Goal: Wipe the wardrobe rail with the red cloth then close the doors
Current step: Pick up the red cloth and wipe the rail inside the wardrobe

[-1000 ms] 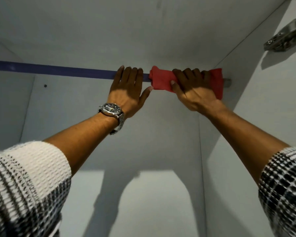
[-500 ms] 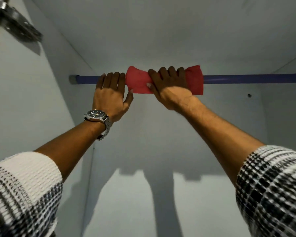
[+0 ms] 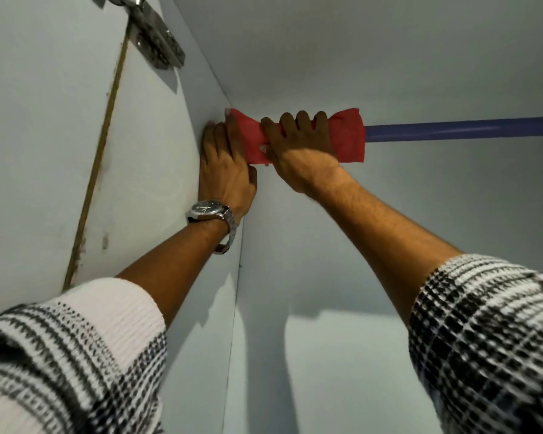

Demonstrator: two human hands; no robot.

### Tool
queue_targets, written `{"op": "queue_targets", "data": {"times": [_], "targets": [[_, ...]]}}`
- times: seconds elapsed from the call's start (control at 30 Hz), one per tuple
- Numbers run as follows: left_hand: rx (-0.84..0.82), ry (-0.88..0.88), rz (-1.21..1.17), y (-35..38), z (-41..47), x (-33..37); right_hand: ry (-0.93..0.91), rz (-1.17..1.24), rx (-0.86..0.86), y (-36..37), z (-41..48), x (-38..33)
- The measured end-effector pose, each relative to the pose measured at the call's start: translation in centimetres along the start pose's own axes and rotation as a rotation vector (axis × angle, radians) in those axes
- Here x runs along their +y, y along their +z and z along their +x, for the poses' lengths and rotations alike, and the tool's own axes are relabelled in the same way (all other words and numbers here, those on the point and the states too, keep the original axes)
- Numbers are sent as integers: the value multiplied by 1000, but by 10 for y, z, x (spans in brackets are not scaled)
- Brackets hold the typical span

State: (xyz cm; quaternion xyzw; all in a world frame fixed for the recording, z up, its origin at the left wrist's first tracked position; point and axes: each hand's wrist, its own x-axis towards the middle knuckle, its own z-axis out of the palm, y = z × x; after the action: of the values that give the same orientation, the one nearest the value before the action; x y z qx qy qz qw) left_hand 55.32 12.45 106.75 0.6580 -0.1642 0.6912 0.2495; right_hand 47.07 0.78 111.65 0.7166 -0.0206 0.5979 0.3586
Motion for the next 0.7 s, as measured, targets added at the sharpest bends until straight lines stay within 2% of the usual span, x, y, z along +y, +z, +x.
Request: {"op": "queue_targets", "data": {"times": [0.37,0.53,0.7], "targets": [[-21,115,38,1,-4,13,-23,63,-8,-5,-18,46],[-38,206,-37,-6,-4,66,9,33,21,-7,-55,107],[-36,241,-124,-6,-10,145,74,5,-27,-16,-98,182]]}}
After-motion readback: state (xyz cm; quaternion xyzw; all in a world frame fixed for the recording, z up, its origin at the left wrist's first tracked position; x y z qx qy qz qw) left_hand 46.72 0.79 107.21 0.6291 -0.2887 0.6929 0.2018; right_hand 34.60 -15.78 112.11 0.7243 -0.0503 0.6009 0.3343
